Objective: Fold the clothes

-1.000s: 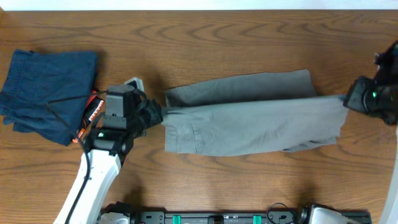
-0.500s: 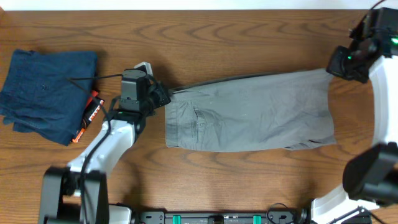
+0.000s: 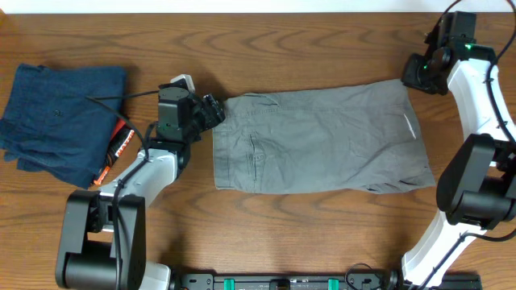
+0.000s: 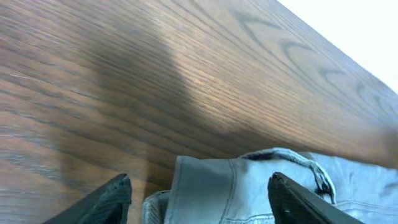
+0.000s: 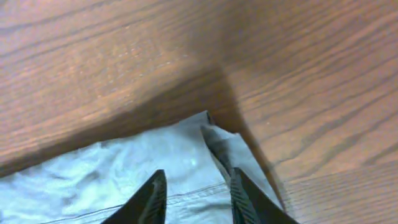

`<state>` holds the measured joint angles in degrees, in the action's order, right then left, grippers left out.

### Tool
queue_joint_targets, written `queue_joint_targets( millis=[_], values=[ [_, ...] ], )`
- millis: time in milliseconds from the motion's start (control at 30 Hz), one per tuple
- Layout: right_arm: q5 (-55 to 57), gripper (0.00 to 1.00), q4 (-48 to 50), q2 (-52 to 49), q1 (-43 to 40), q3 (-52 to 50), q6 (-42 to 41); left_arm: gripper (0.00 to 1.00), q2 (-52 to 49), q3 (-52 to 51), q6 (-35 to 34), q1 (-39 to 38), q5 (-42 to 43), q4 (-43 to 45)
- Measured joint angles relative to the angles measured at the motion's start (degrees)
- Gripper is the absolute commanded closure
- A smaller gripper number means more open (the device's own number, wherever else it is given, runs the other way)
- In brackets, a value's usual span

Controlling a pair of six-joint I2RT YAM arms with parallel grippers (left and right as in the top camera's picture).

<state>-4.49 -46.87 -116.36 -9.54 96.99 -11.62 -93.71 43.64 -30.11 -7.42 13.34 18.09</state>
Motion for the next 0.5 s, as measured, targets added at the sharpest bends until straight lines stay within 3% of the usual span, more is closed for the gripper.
queue_joint_targets(
  millis=[133, 367, 433, 500],
  values=[
    [-0.9, 0.66, -1.8, 2.5, 0.0, 0.0, 0.1, 0.25, 4.5, 0.0, 0.0, 2.3, 0.8, -4.9],
    [-8.1, 0.67, -13.7, 14.3, 1.6, 0.5, 3.3, 0.09, 8.2, 0.3, 0.3, 3.1, 4.2, -21.7],
    [-9.4, 0.68, -17.1, 15.9, 3.5, 0.6, 4.1, 0.0, 7.3, 0.2, 0.2, 3.1, 4.8, -23.9],
    [-10.3, 0.68, -18.4, 16.0, 5.9, 0.2, 4.7, 0.01, 6.1, 0.0, 0.2, 3.1, 6.1, -24.2]
  ],
)
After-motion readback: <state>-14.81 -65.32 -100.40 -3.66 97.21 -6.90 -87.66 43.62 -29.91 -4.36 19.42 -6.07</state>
